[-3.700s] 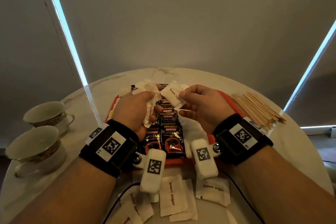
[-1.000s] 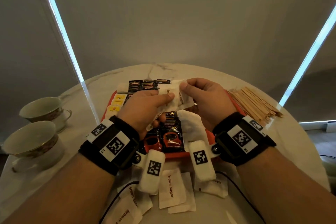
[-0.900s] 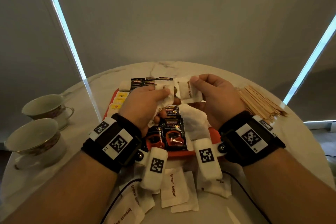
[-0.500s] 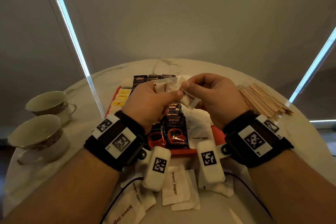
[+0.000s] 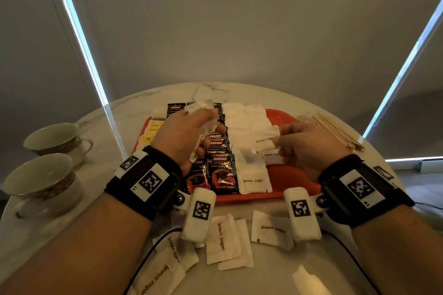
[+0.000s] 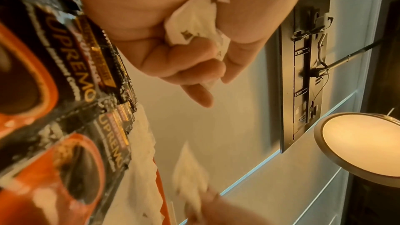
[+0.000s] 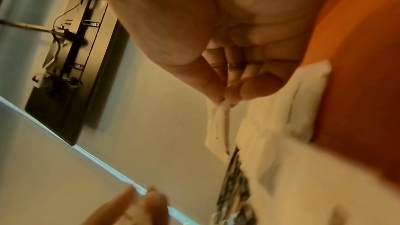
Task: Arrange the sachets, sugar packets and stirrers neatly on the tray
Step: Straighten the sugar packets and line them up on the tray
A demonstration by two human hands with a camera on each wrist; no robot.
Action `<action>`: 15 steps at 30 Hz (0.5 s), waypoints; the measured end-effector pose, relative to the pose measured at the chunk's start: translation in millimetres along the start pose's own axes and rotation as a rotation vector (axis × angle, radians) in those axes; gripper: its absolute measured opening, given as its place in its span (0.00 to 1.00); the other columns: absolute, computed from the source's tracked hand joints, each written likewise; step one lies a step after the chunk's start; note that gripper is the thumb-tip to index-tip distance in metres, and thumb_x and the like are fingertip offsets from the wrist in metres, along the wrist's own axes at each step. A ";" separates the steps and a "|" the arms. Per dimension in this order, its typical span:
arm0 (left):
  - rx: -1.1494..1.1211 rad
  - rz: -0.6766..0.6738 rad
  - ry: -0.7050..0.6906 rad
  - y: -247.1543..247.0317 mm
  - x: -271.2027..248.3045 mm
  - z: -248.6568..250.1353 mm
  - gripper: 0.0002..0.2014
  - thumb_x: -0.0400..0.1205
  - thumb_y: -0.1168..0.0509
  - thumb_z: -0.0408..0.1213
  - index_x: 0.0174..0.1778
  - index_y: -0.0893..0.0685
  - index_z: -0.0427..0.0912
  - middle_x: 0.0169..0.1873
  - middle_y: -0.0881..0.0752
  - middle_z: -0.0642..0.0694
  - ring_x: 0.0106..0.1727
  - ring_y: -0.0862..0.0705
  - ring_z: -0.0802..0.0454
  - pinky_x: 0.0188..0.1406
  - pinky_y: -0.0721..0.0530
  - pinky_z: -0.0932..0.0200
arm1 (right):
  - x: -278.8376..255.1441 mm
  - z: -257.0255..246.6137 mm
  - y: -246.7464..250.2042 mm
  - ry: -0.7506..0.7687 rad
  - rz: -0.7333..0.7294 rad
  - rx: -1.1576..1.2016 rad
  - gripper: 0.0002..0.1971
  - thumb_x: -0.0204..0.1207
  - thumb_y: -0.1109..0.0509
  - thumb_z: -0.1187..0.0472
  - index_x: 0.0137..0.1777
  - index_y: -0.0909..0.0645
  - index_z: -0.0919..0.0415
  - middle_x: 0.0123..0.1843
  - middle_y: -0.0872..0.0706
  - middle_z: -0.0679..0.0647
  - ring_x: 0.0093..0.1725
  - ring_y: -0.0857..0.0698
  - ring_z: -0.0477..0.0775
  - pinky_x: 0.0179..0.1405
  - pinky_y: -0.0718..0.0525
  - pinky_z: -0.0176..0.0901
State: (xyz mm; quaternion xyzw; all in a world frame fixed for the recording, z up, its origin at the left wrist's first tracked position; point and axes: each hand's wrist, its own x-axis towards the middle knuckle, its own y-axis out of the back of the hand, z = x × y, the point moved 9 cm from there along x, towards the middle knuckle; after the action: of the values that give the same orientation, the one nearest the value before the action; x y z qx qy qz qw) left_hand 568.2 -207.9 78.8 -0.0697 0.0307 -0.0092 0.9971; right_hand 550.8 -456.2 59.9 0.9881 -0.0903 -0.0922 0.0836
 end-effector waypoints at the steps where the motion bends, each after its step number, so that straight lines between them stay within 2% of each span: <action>1: -0.019 0.002 0.019 1.0 0.4 -0.7 0.12 0.86 0.32 0.42 0.56 0.14 0.36 0.34 0.08 0.47 0.23 0.25 0.57 0.15 0.32 0.65 | 1.1 7.3 7.7 -0.042 0.022 -0.057 0.07 0.78 0.27 0.73 0.55 0.15 0.69 0.37 0.14 0.62 0.33 0.18 0.55 0.35 0.17 0.48; 4: -0.057 -0.003 0.059 1.7 1.3 -3.1 0.12 0.87 0.35 0.40 0.59 0.16 0.36 0.34 0.08 0.46 0.24 0.25 0.57 0.15 0.31 0.66 | 0.5 21.5 22.1 -0.141 0.064 -0.135 0.08 0.77 0.28 0.74 0.54 0.15 0.70 0.47 0.11 0.73 0.35 0.18 0.59 0.33 0.19 0.48; 6: -0.069 -0.011 0.069 0.7 1.0 -3.8 0.13 0.87 0.35 0.39 0.60 0.16 0.34 0.34 0.08 0.45 0.24 0.25 0.57 0.14 0.31 0.66 | -0.9 27.2 25.6 -0.184 0.075 -0.152 0.07 0.77 0.29 0.75 0.53 0.15 0.67 0.44 0.12 0.70 0.33 0.19 0.57 0.31 0.20 0.46; 9: -0.060 -0.005 0.088 2.0 1.1 -5.3 0.15 0.86 0.36 0.39 0.61 0.15 0.30 0.29 0.10 0.48 0.24 0.24 0.58 0.14 0.31 0.66 | -1.8 32.1 27.1 -0.218 0.076 -0.183 0.06 0.76 0.28 0.75 0.50 0.14 0.66 0.35 0.14 0.63 0.33 0.18 0.58 0.36 0.18 0.49; 13: -0.086 0.003 0.095 3.8 3.1 -6.4 0.17 0.87 0.36 0.38 0.66 0.18 0.31 0.33 0.08 0.47 0.25 0.24 0.56 0.13 0.31 0.66 | -0.9 33.5 29.3 -0.216 0.093 -0.217 0.08 0.74 0.27 0.76 0.52 0.15 0.69 0.32 0.13 0.63 0.35 0.16 0.62 0.47 0.18 0.55; 15: -0.087 0.008 0.108 5.2 4.2 -7.5 0.18 0.87 0.37 0.39 0.69 0.19 0.32 0.30 0.09 0.47 0.24 0.24 0.57 0.13 0.31 0.66 | -0.5 32.7 28.9 -0.194 0.097 -0.223 0.10 0.73 0.26 0.76 0.53 0.16 0.70 0.32 0.12 0.64 0.35 0.15 0.63 0.50 0.16 0.57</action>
State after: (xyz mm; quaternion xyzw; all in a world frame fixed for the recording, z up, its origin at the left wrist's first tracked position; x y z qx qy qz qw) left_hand 572.0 -203.9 70.4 -0.1123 0.0853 -0.0076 0.9900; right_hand 539.1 -489.0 33.6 0.9536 -0.1346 -0.1926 0.1881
